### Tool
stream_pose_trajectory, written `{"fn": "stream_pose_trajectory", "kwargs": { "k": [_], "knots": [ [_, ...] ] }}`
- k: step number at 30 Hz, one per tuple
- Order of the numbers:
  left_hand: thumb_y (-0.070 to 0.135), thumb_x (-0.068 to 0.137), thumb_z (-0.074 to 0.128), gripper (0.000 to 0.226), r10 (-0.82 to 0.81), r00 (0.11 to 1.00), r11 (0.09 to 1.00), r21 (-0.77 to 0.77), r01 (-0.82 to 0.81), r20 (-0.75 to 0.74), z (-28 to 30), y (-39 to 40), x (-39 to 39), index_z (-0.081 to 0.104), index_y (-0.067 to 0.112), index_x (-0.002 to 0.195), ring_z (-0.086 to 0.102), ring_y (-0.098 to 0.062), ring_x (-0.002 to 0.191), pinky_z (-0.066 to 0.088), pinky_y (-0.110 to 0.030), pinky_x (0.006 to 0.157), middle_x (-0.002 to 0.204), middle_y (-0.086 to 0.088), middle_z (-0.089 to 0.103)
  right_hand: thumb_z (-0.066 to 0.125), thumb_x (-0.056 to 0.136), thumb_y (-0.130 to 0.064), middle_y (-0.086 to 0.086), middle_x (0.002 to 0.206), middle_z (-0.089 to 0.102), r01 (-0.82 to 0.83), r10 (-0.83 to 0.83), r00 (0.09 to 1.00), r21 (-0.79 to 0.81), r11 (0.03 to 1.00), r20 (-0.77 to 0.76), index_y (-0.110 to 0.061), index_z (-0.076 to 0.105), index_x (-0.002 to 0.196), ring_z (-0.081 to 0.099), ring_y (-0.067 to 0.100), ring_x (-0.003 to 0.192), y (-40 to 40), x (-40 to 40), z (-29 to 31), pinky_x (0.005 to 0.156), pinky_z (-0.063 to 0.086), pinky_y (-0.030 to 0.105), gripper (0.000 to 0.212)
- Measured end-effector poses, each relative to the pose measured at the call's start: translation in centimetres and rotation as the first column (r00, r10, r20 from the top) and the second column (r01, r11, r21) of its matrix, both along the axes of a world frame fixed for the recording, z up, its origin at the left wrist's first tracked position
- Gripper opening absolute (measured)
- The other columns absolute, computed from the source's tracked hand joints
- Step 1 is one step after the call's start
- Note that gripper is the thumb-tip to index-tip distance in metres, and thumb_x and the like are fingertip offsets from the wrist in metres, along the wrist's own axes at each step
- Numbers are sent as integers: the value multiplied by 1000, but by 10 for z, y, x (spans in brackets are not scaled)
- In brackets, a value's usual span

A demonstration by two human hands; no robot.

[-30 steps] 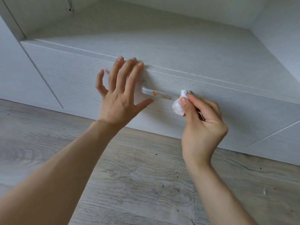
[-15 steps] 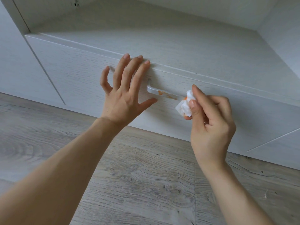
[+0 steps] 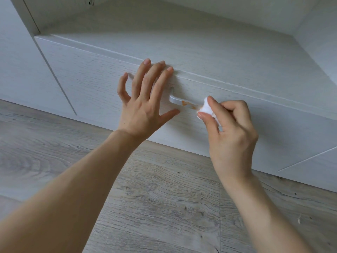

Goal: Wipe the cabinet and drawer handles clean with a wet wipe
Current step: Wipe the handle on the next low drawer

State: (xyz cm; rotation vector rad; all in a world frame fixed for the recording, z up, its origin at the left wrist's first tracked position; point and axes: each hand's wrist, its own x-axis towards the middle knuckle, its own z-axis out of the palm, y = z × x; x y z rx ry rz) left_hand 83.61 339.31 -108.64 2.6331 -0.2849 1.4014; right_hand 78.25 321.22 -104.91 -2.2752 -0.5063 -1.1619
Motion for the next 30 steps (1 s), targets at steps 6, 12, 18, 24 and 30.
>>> {"fn": "stream_pose_trajectory", "kwargs": {
  "k": [6, 12, 18, 24, 30],
  "knots": [
    [59, 78, 66, 87, -3, 1000, 1000, 16, 4, -21, 2, 3, -2, 27, 17, 143, 20, -24, 140, 10, -47, 107, 146, -8, 41, 71, 82, 0, 18, 78, 59, 77, -70, 993, -73, 994, 96, 3, 71, 100, 56, 29, 66, -3, 4, -3, 66, 41, 25, 18],
    [58, 77, 66, 87, 12, 1000, 1000, 25, -12, -20, 2, 2, -3, 26, 17, 143, 22, -23, 139, 12, -48, 106, 146, -7, 41, 67, 90, -23, 7, 76, 65, 174, -127, 963, -189, 966, 237, -11, 75, 93, 41, 20, 77, -10, 13, -1, 68, 28, 36, 15],
    [57, 76, 68, 88, 4, 1000, 1000, 31, -4, -15, 3, 3, -3, 27, 17, 143, 22, -24, 139, 11, -47, 106, 146, -7, 41, 67, 89, -17, 10, 79, 64, 53, 2, 979, -263, 963, 206, -7, 73, 100, 42, 20, 79, -11, 20, 0, 67, 29, 36, 15],
    [55, 74, 71, 91, -8, 1000, 999, 49, 9, -23, 3, 6, -2, 26, 16, 143, 20, -25, 139, 10, -48, 106, 146, -9, 40, 64, 91, -16, 10, 78, 64, 36, -2, 982, -177, 983, 190, -6, 73, 98, 41, 20, 79, -11, 17, -1, 68, 31, 34, 15],
    [56, 74, 71, 92, -11, 1000, 999, 48, 12, -17, 2, 7, 0, 26, 17, 143, 20, -24, 139, 12, -48, 106, 146, -9, 41, 59, 94, -24, 6, 83, 66, 67, -41, 986, -162, 984, 162, -11, 73, 97, 45, 19, 81, -8, 18, -3, 69, 28, 35, 19]
  ]
}}
